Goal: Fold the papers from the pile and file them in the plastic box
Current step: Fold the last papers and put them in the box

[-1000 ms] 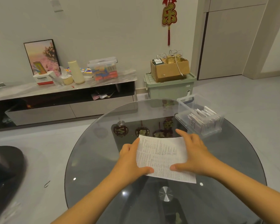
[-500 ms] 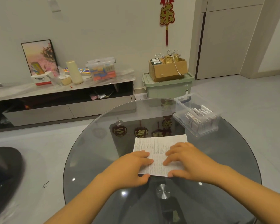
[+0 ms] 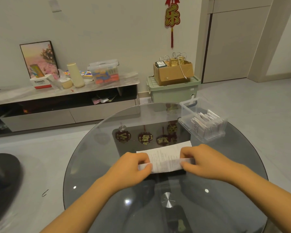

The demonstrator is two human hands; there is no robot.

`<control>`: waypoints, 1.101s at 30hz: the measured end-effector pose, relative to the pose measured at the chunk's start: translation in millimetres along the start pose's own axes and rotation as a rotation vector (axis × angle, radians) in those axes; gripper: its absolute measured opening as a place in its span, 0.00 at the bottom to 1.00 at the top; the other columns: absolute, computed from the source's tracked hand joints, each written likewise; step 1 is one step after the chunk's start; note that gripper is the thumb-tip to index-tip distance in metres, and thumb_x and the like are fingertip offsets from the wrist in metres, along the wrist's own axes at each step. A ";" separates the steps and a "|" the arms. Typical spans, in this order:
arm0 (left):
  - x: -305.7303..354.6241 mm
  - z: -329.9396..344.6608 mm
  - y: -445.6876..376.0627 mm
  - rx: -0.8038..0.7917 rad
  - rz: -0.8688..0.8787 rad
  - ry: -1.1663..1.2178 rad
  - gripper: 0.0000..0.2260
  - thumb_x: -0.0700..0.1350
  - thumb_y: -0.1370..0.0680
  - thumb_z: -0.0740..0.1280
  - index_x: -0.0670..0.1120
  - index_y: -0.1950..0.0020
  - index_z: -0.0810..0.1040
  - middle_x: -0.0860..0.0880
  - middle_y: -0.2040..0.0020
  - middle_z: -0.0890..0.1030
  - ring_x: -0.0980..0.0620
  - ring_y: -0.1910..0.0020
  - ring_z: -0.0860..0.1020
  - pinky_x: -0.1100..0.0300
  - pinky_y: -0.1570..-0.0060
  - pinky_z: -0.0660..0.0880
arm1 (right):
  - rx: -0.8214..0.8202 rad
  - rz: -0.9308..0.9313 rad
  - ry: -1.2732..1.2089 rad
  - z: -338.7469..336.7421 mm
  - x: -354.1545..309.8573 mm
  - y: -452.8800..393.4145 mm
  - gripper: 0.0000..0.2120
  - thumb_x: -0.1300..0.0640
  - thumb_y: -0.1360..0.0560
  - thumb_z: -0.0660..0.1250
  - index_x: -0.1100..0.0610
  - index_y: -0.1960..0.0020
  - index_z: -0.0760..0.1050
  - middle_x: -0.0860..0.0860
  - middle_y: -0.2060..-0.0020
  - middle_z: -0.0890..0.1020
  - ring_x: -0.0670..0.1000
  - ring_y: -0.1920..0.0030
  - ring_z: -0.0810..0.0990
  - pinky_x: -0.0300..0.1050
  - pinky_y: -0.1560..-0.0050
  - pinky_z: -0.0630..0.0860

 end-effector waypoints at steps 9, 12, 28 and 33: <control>-19.7 -1.2 -6.6 0.139 -0.241 0.208 0.10 0.54 0.24 0.67 0.52 0.49 0.71 0.55 0.52 0.77 0.59 0.57 0.75 0.71 0.65 0.71 | 0.050 0.196 -0.287 0.1 31.7 -11.0 0.18 0.48 0.29 0.70 0.49 0.42 0.69 0.44 0.50 0.77 0.44 0.56 0.77 0.42 0.54 0.79; -25.0 7.4 -9.2 0.059 -0.261 0.127 0.30 0.55 0.29 0.72 0.52 0.31 0.63 0.54 0.36 0.69 0.55 0.41 0.71 0.63 0.44 0.71 | 0.051 0.192 -0.256 6.4 30.2 -12.3 0.32 0.51 0.29 0.72 0.43 0.30 0.60 0.43 0.44 0.73 0.41 0.57 0.73 0.35 0.53 0.72; 15.1 26.5 -4.5 0.090 0.130 -0.251 0.14 0.47 0.20 0.59 0.52 0.35 0.75 0.55 0.39 0.72 0.54 0.40 0.69 0.66 0.42 0.65 | -0.218 0.284 -0.262 21.9 9.4 0.3 0.24 0.56 0.27 0.69 0.53 0.32 0.70 0.49 0.50 0.78 0.43 0.70 0.79 0.34 0.58 0.77; 24.1 38.6 6.7 -0.023 0.171 -0.233 0.24 0.62 0.26 0.59 0.56 0.31 0.69 0.58 0.35 0.69 0.58 0.37 0.64 0.64 0.36 0.62 | -0.299 0.334 -0.583 18.1 4.9 10.6 0.17 0.63 0.25 0.66 0.58 0.36 0.73 0.56 0.60 0.85 0.47 0.67 0.84 0.32 0.59 0.77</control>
Point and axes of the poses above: each hand's wrist, its own y-axis away from the middle knuckle, its own z-axis out of the palm, x = y × z, the point moved 5 cm from there along -y, towards the middle knuckle
